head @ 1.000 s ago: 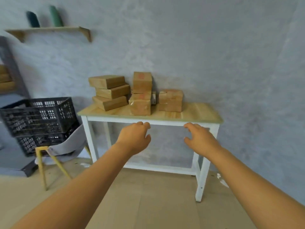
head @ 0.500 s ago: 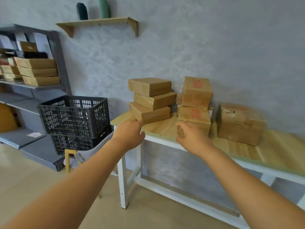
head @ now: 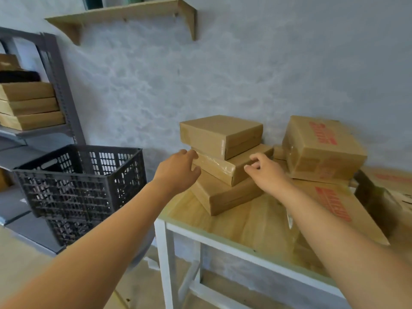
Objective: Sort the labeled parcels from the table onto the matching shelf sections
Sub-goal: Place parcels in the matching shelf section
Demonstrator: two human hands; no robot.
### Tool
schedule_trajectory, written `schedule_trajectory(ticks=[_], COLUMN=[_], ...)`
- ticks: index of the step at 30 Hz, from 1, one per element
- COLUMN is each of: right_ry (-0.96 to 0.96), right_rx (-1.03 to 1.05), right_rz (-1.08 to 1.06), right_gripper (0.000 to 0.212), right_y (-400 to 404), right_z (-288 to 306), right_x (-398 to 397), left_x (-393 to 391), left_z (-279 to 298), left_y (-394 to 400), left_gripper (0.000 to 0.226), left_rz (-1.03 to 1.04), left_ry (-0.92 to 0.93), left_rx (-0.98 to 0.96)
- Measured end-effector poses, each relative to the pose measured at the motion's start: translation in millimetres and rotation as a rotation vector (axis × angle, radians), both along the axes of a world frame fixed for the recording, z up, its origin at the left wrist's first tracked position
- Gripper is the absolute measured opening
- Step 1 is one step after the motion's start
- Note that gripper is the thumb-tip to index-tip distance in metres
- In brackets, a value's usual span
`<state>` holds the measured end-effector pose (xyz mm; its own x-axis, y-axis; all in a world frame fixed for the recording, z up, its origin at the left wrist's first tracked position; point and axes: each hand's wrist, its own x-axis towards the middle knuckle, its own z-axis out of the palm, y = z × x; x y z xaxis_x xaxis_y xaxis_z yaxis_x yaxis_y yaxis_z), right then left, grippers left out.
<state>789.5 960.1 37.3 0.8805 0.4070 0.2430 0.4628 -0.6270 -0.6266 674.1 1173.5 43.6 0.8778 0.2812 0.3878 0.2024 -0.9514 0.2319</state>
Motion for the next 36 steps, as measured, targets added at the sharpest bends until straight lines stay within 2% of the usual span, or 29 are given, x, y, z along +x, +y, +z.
schedule_trajectory(ticks=[5,10,13,16,20,24,26,29,32,36], right_ry=[0.192,0.383,0.499,0.562,0.631,0.578,0.551,0.561,0.599,0.753], right_rx=[0.236,0.433,0.474,0.487,0.537,0.523,0.528,0.550,0.612,0.889], right_rz=[-0.064,-0.200,-0.228,-0.197,-0.160,-0.179,-0.213,-0.258,-0.304,-0.149], right_gripper=[0.062,0.090,0.099,0.091,0.086,0.076,0.066,0.059,0.048,0.044], right_y=[59,100,109,105,99,105,108,112,118,128], right_z=[-5,6,6,-1,-5,-9,-8,-3,9,26], right_x=[95,160,180,194,202,198,192,184,173,155], left_x=[88,159,193,225,245,247,249,247,240,230], left_z=[1,10,16,21,21,8,4,1,5,22], left_y=[58,110,139,161,179,194,194,190,193,209], left_gripper=[0.049,0.057,0.063,0.063,0.038,0.054,0.049,0.029,0.023,0.028], left_rz=[0.038,0.091,0.122,0.158,0.139,0.036,-0.013,-0.075,-0.177,-0.336], left_ry=[-0.061,-0.125,-0.129,-0.077,0.053,0.187,0.153,0.062,-0.023,-0.096], left_rx=[-0.147,-0.284,-0.464,-0.728,-1.153,-1.466,-1.518,-1.496,-1.491,-1.535])
